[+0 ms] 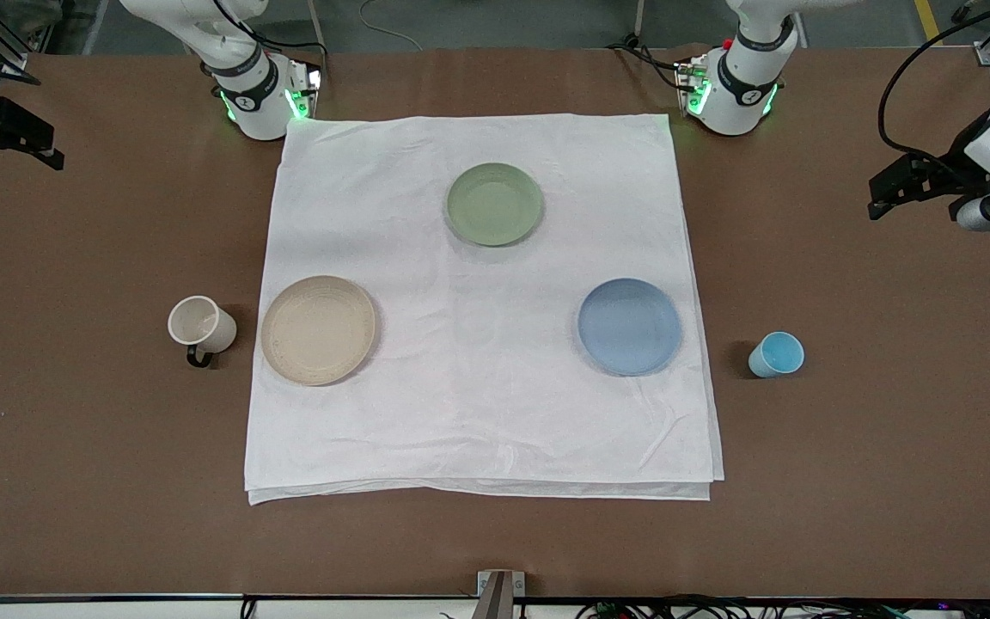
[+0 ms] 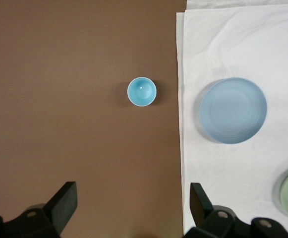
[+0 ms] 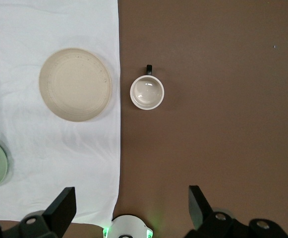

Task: Place blue cup in blue plate and white mug in gray plate
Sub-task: 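Reach the left gripper toward the light-blue cup while the right gripper reaches the mug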

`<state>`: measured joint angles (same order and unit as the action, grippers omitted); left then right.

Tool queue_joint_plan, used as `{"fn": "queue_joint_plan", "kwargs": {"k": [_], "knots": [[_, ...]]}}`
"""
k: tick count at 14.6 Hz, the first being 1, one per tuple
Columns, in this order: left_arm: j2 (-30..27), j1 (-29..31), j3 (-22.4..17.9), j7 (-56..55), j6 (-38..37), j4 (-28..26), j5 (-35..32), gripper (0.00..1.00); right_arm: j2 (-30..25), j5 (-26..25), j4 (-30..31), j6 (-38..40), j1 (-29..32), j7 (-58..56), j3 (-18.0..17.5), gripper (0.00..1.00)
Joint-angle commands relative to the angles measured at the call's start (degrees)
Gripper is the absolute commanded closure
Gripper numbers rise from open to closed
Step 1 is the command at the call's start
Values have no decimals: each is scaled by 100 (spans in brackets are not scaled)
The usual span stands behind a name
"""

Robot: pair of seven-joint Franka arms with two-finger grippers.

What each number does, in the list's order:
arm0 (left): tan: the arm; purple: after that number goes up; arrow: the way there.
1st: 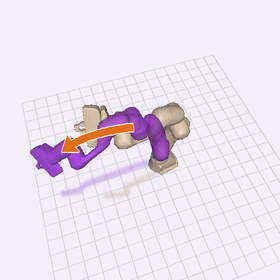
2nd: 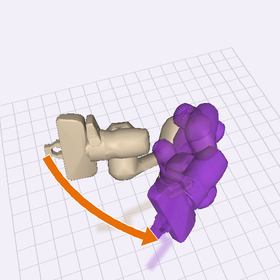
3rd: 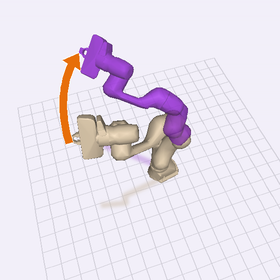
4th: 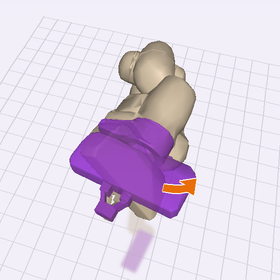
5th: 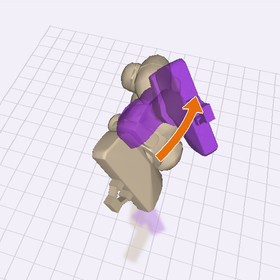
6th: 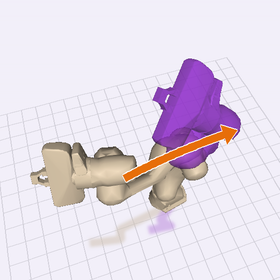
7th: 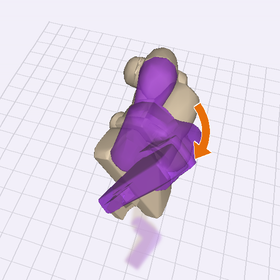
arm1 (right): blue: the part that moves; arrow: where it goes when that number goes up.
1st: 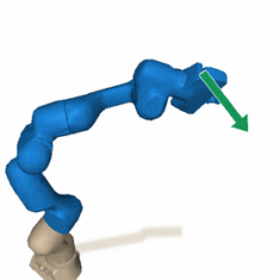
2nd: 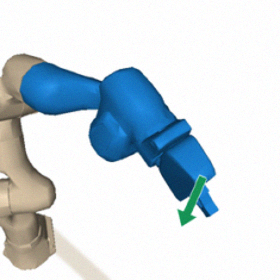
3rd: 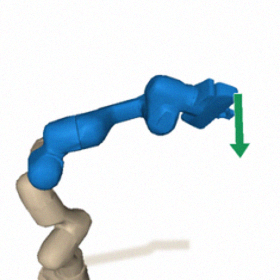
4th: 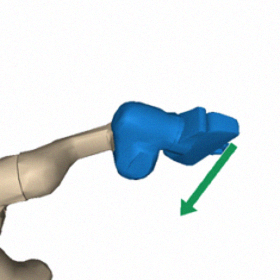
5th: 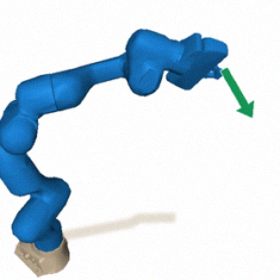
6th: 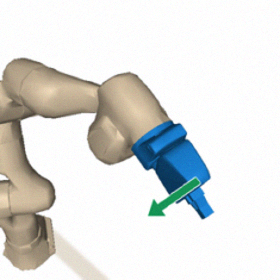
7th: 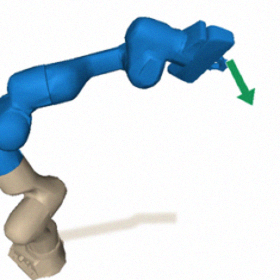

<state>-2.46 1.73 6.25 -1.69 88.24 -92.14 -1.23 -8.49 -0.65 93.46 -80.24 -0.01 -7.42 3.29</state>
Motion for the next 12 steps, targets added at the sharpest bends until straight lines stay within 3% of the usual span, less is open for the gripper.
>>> {"fn": "queue_joint_plan", "kwargs": {"k": [1, 7, 12], "knots": [[96, 3, -1, 64, -17, 143, 0, 0, -144, -110, 129, -27, -60, -22, 5, 0], [842, 108, -19, 29, 385, 91, -26, 0, -144, -110, 138, -18, -43, -22, 14, 0], [1405, 398, -19, -41, 2185, -1120, -149, 0, -109, -110, 59, 78, -25, -22, 23, 0]]}}
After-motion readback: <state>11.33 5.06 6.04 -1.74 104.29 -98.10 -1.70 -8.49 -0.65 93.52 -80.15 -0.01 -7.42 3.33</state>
